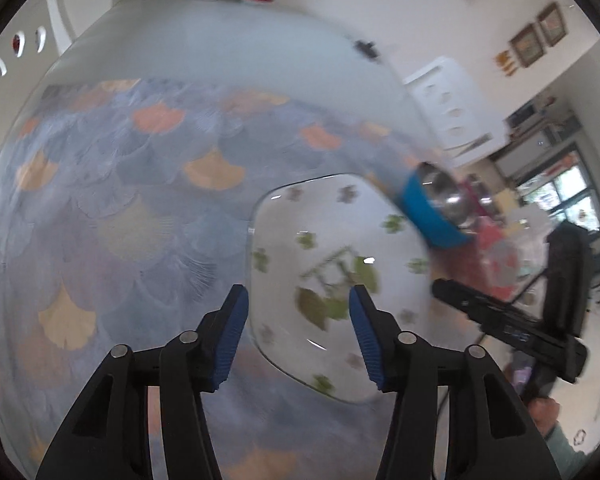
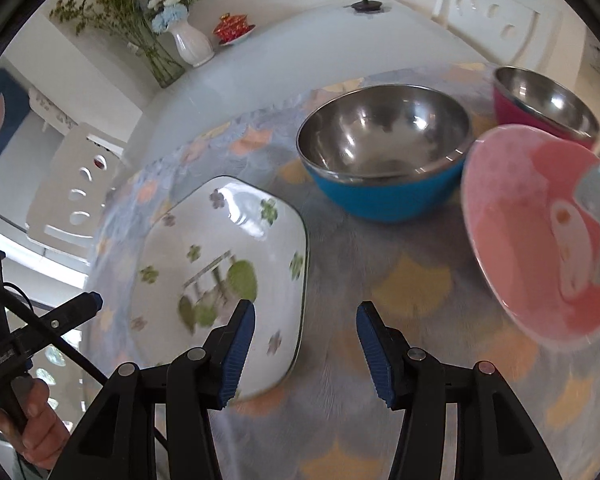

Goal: Organize plates and bowls

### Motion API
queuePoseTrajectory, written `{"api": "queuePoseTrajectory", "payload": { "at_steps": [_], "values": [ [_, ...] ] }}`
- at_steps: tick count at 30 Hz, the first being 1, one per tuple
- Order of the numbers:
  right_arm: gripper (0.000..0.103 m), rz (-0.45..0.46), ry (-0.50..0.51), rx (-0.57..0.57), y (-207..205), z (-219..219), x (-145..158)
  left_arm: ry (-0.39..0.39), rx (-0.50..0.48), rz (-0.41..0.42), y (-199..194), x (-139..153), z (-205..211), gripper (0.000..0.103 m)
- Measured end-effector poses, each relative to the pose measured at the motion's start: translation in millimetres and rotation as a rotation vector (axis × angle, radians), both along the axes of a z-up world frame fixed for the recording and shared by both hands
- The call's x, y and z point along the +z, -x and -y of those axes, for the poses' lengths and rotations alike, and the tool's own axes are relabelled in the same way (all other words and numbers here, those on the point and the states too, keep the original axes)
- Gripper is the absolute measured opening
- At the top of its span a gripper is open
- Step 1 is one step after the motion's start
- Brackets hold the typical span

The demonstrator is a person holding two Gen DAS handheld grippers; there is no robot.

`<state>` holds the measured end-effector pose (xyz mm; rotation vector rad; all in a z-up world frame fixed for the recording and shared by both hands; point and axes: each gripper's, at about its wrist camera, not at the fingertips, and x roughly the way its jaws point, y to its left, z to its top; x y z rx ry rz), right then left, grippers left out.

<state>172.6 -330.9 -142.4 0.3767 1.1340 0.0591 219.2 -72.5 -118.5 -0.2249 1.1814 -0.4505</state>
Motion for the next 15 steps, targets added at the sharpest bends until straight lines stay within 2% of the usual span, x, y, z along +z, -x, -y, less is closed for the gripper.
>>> {"api": "queuePoseTrajectory", "payload": {
  "at_steps": [3, 5, 8, 12, 15],
  "values": [
    [0.051, 0.008, 0.020, 0.027, -9, -6, -10, -0.009, 0.022, -0.036, -10, -19, -1, 0.043],
    [0.051, 0.015, 0.028, 0.043, -12, -9, -17, -0.002, 0.026, -0.058, -13, -27, -1, 0.034],
    [0.051, 0.023, 0.040, 0.061, -13, -15, -26, 0.020, 0.033, -0.102, -19, -43, -1, 0.031],
    [0.029, 0.033, 0.021, 0.113, -12, -23, -35, 0.074, 0.041, -0.125, -21, -55, -3, 0.027],
    [0.030, 0.076, 0.079, 0.125, -9, -32, -35, 0.096, 0.030, -0.128, -24, -55, -2, 0.027]
  ]
}}
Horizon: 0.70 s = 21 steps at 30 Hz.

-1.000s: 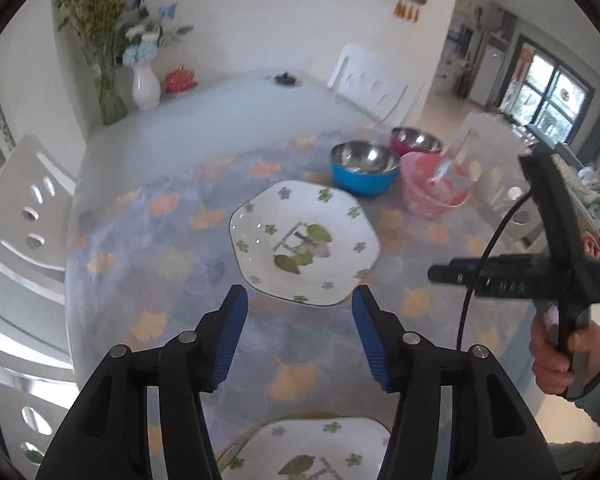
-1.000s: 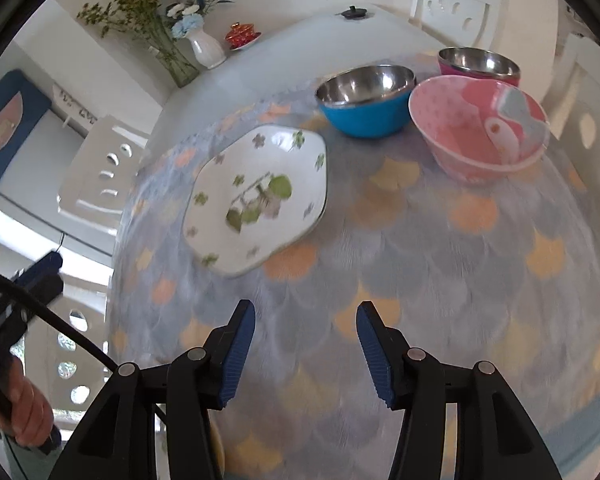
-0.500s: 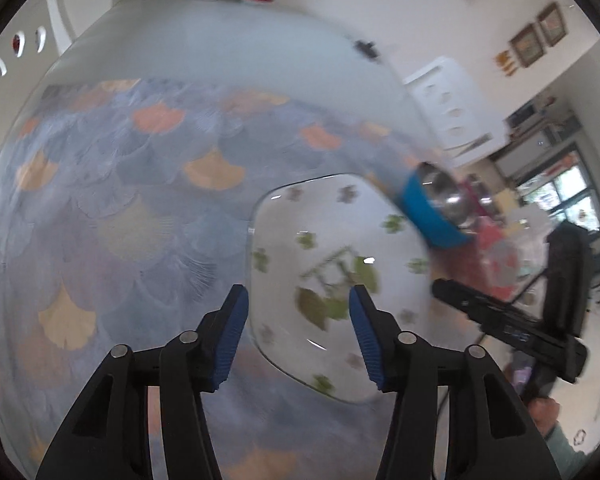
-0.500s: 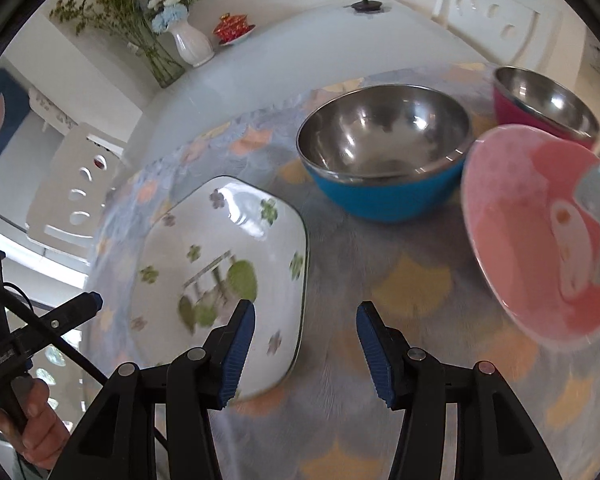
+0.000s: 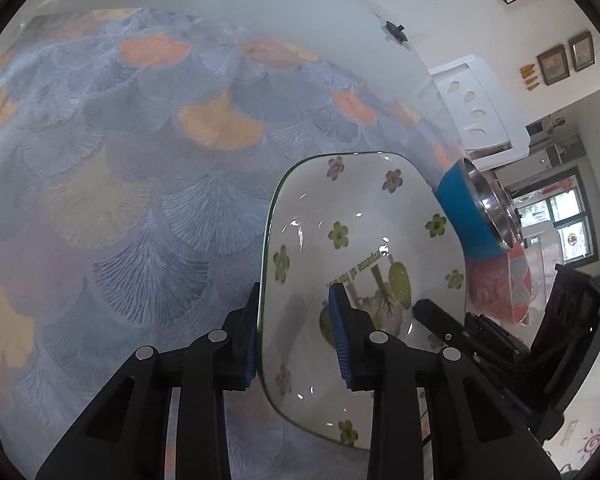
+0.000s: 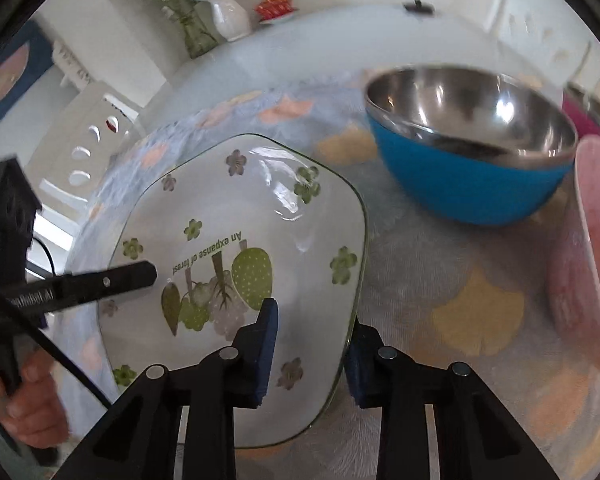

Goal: Organize plates and bowls

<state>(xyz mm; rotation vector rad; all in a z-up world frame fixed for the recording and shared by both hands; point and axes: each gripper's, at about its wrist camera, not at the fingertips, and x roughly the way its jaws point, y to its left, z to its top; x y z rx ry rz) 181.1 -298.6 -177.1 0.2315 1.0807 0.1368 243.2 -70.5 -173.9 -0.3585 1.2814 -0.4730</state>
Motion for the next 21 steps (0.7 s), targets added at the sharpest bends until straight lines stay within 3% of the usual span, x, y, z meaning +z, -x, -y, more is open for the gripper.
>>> {"api": "queuePoseTrajectory", "payload": {
  "at_steps": [3, 8, 21],
  "values": [
    [0.030, 0.000, -0.025, -0.006, -2, 3, -1, -0.005, -0.005, 0.004, -1, 1, 1, 0.027],
    [0.030, -0.010, -0.030, 0.019, 0, 5, 1, -0.098, -0.065, 0.069, 11, 11, 15, 0.026],
    [0.030, 0.051, -0.004, 0.130, 48, -4, 32, -0.141, -0.107, 0.165, 71, 54, 16, 0.026]
  ]
}}
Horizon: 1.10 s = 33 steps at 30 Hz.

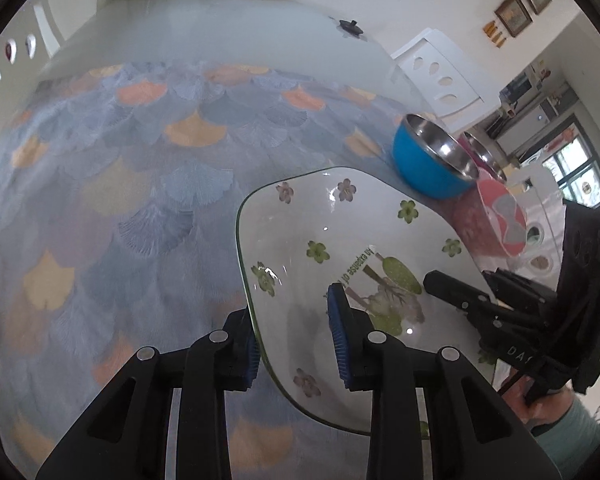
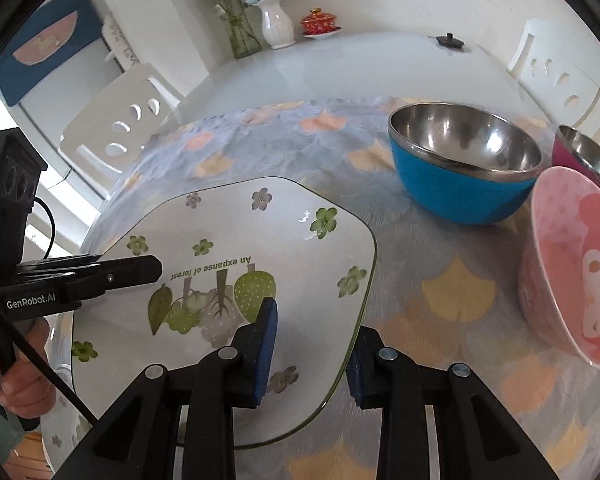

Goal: Organize plates and bowls

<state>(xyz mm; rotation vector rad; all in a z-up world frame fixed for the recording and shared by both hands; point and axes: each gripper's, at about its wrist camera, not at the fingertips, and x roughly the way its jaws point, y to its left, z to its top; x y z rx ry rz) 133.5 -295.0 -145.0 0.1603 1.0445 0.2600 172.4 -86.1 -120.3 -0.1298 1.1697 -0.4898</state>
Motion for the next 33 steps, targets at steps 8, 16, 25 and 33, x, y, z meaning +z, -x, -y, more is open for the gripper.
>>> {"api": "queuePoseTrajectory", "payload": {
  "at_steps": [8, 16, 25, 33],
  "values": [
    [0.030, 0.062, -0.011, 0.030, 31, -6, 36, 0.032, 0.062, 0.055, 36, 39, -12, 0.026],
    [0.030, 0.190, 0.008, 0.098, 74, -24, 85, 0.088, 0.155, 0.123, 92, 87, -38, 0.026],
    [0.030, 0.248, 0.029, 0.153, 119, -62, 122, 0.114, 0.199, 0.186, 141, 116, -76, 0.026],
    [0.030, 0.189, 0.019, 0.127, 158, -105, 116, 0.080, 0.177, 0.179, 179, 104, -113, 0.026]
  ]
}}
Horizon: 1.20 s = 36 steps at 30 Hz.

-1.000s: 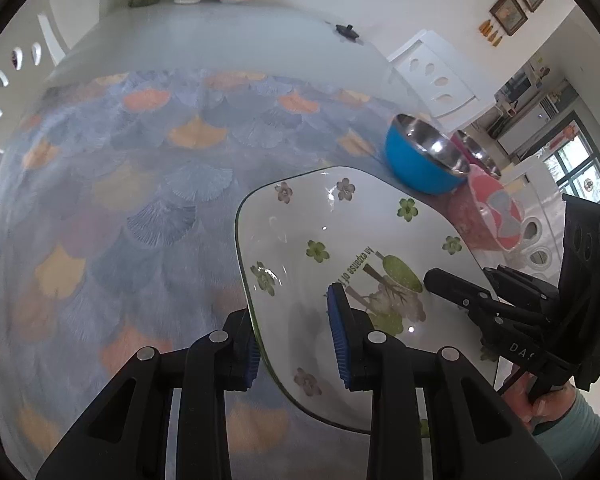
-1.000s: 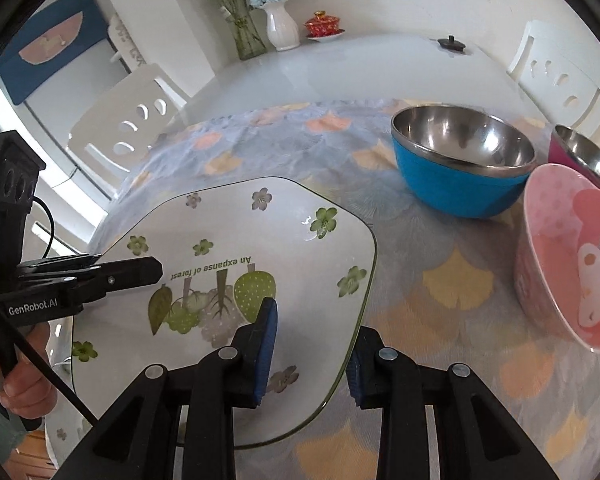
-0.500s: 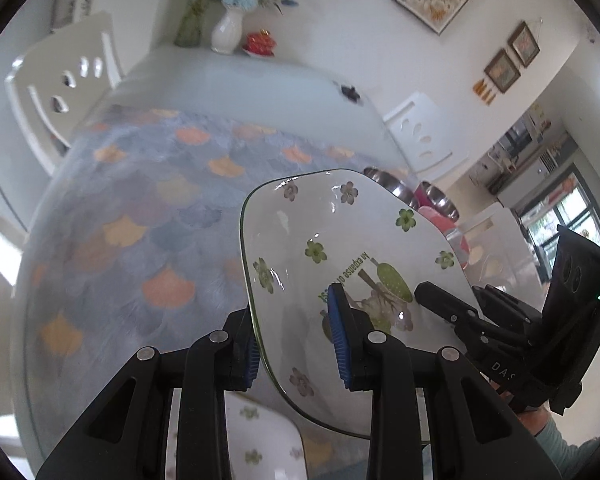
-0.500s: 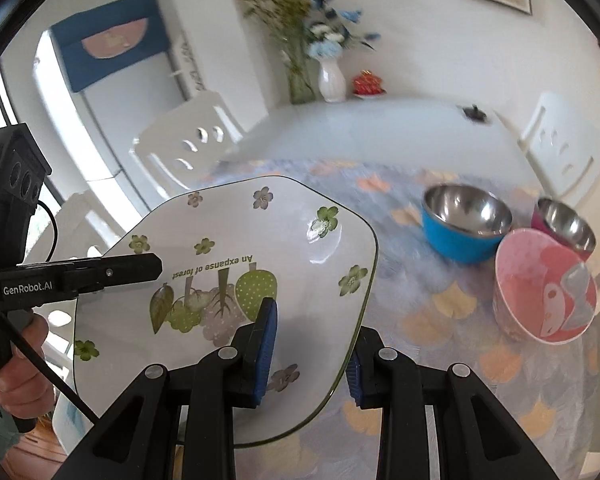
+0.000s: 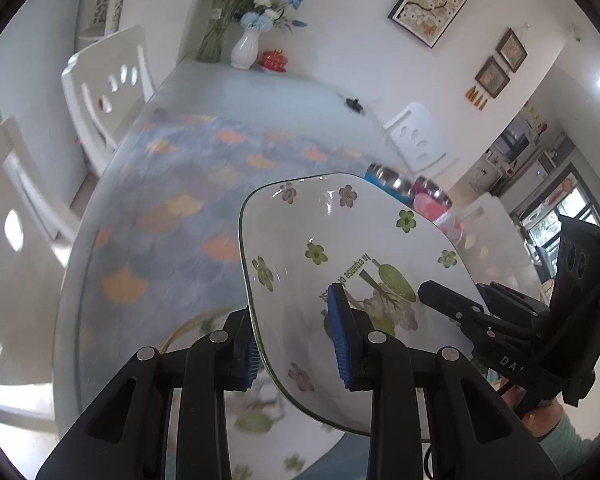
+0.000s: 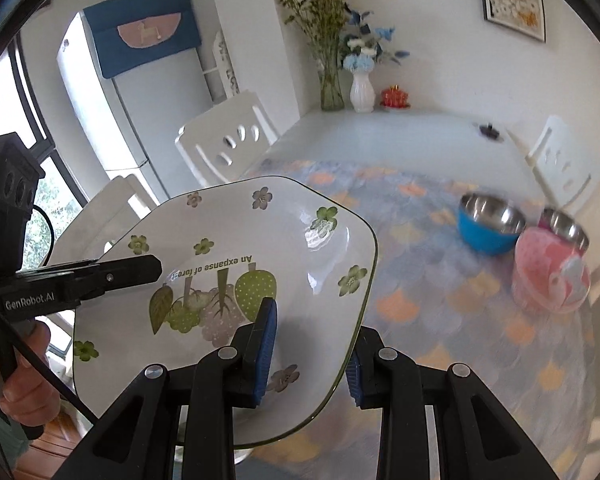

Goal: Organize plates and bowls

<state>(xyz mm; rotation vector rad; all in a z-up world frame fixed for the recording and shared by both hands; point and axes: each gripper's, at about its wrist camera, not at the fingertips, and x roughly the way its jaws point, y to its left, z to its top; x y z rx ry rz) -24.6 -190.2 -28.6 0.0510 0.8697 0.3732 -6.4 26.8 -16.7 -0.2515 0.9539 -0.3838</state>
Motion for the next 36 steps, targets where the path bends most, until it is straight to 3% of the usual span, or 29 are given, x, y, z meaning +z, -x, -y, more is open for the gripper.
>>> {"api": "queuePoseTrajectory", "payload": {
  "at_steps": [13, 23, 36],
  "values": [
    [0.030, -0.260, -0.006, -0.037, 67, -44, -79, -0.034, -0.059, -0.193, 56, -78, -38, 0.026],
    [0.029, -0.311, 0.047, -0.073, 74, -62, -96, -0.029, -0.096, -0.230, 65, -101, -51, 0.026],
    [0.030, -0.340, 0.072, -0.137, 75, -65, -97, -0.035, -0.103, -0.230, 68, -99, -64, 0.026]
  ]
}}
